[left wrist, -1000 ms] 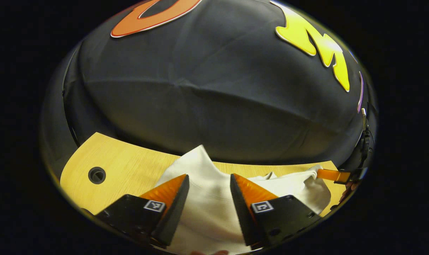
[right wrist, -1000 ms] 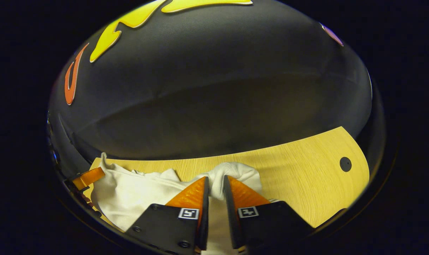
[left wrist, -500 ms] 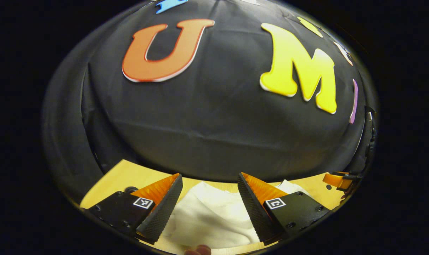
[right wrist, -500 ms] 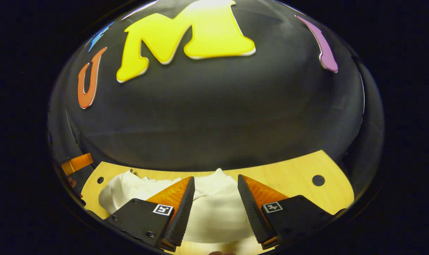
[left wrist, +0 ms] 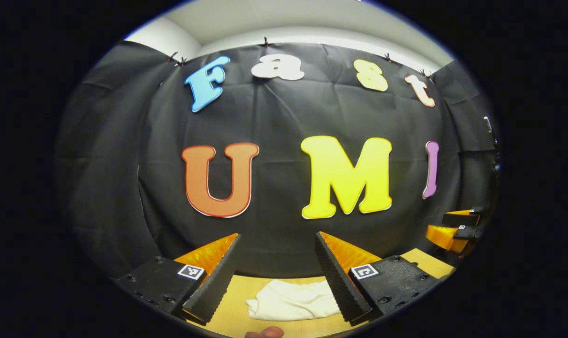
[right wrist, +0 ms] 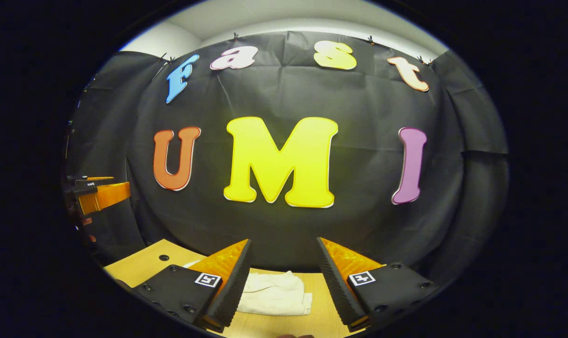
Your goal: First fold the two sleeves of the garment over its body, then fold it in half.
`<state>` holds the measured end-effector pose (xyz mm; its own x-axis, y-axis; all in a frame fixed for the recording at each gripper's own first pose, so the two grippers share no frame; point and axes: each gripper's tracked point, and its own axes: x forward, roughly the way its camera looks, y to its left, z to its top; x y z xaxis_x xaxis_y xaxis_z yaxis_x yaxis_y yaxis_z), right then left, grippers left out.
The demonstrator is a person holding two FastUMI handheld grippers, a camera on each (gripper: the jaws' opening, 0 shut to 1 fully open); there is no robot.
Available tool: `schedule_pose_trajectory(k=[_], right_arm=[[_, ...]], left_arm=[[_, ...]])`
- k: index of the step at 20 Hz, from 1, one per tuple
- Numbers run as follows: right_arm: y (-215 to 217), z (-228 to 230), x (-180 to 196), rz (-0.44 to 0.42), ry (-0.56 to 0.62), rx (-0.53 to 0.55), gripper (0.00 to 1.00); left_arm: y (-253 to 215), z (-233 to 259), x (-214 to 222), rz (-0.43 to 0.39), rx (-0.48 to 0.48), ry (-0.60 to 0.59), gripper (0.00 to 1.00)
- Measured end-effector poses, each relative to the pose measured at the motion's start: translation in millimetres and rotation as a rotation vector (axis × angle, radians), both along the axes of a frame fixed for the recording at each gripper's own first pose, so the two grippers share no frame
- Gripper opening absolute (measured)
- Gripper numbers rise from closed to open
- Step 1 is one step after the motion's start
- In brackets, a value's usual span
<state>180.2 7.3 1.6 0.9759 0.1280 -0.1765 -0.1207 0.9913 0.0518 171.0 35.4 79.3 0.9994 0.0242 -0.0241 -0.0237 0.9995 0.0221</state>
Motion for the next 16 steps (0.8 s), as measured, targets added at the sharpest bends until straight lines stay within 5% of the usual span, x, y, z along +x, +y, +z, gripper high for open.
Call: schedule_pose_trajectory(k=[5, 10, 16], right_arm=[[-10, 24, -76, -0.050, -0.110, 0.012, 0.87], [-2, 10, -147, -0.009, -0.166, -0.028, 0.87], [-4, -6, -172, -0.023, -0.144, 0.001, 0.88]], left_arm=[[-25, 3, -78, 0.038, -0.046, -0.039, 0.97], [-47, -20, -143, 0.007, -0.041, -0.040, 0.98], [-48, -45, -161, -0.013, -0.023, 0.008, 0.98]])
